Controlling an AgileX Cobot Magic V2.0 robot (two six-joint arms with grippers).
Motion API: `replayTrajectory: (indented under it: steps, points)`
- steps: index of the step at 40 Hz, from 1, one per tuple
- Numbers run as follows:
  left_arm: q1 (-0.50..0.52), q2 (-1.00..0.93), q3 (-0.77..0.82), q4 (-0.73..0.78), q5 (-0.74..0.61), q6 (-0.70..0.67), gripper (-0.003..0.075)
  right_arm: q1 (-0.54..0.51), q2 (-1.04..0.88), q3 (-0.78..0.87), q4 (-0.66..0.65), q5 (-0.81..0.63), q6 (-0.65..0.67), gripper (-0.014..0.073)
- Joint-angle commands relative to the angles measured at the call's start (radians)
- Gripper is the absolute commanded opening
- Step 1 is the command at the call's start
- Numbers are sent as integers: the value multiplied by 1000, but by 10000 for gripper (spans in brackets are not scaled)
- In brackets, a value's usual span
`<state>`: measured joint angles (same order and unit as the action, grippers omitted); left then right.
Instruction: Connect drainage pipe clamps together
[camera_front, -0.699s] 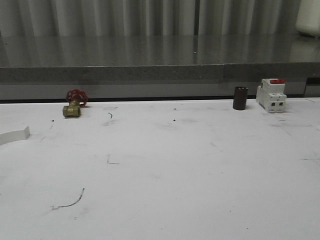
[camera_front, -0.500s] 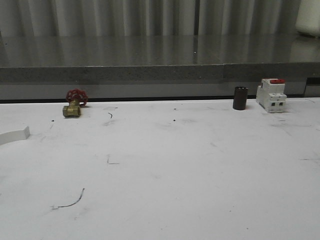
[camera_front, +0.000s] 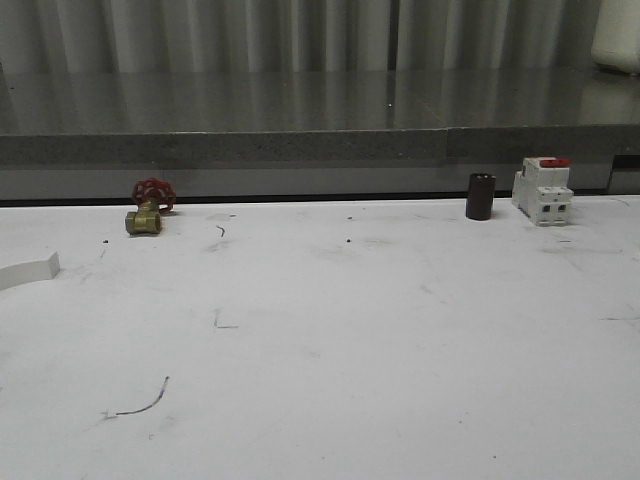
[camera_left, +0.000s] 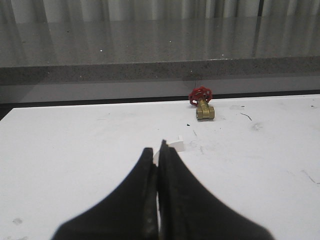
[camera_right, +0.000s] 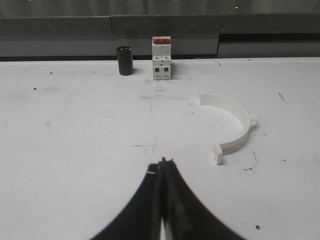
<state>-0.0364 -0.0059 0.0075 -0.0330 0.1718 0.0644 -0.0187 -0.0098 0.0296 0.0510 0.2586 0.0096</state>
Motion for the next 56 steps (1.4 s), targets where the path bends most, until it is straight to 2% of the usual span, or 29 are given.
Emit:
replayTrajectory:
  steps: [1,17,22,27,30,41,46,56]
  points:
    - [0,-19,-1,-9,-86,-1,-20,-5,-17,-6,-1,-81,-10,-121]
    - [0,-19,-1,40,-112,-1,-20,-5,-17,-6,-1,-96,-10,-121]
    - [0,-19,-1,40,-178,-1,-20,-5,-17,-6,1,-128,-10,-121]
    - [0,-19,-1,40,-301,-1,-20,-5,-17,-6,8,-153,-10,-121]
    - [0,-19,-18,40,-349,-1,-20,-5,-17,-6,50,-171,-10,-121]
    - [0,48,-178,45,-286,-1,-20,-5,-17,-31,256,-299,0,-121]
    - [0,146,-270,57,-241,-1,-20,-5,-17,-104,244,-271,-17,-121]
    - [0,395,-444,109,-221,-1,-20,-5,73,-355,103,-59,-32,-121]
